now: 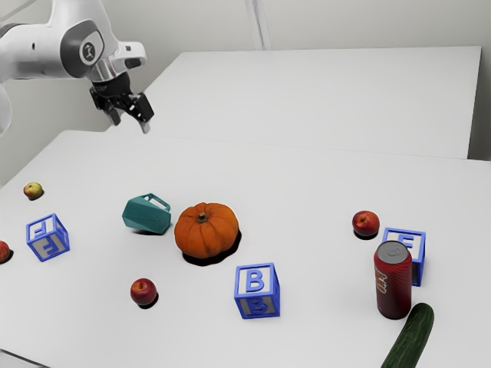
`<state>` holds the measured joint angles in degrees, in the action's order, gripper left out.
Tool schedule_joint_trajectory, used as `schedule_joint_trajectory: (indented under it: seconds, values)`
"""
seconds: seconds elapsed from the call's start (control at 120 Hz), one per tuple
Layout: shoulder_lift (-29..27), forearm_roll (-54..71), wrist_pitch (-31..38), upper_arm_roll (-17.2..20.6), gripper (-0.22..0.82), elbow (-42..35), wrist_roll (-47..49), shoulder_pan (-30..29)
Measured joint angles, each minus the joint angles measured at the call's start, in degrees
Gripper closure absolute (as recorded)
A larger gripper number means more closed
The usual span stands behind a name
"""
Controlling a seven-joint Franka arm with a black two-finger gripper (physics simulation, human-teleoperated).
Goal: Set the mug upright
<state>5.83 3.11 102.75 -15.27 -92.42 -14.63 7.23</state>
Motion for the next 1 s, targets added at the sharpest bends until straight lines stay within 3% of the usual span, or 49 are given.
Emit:
schedule_joint_trajectory:
  seconds: [0.183,0.342,1.0]
  values:
    - [0.3,-0.2,0.2,0.1,0.0,-1.0,-0.4,-0.6]
    - [2.2,-5.9,0.9,0.0,0.0,-1.3,-2.7,-5.4]
    - [18.9,-28.8,-6.1,-0.3,0.0,1.3,-20.1,-21.5]
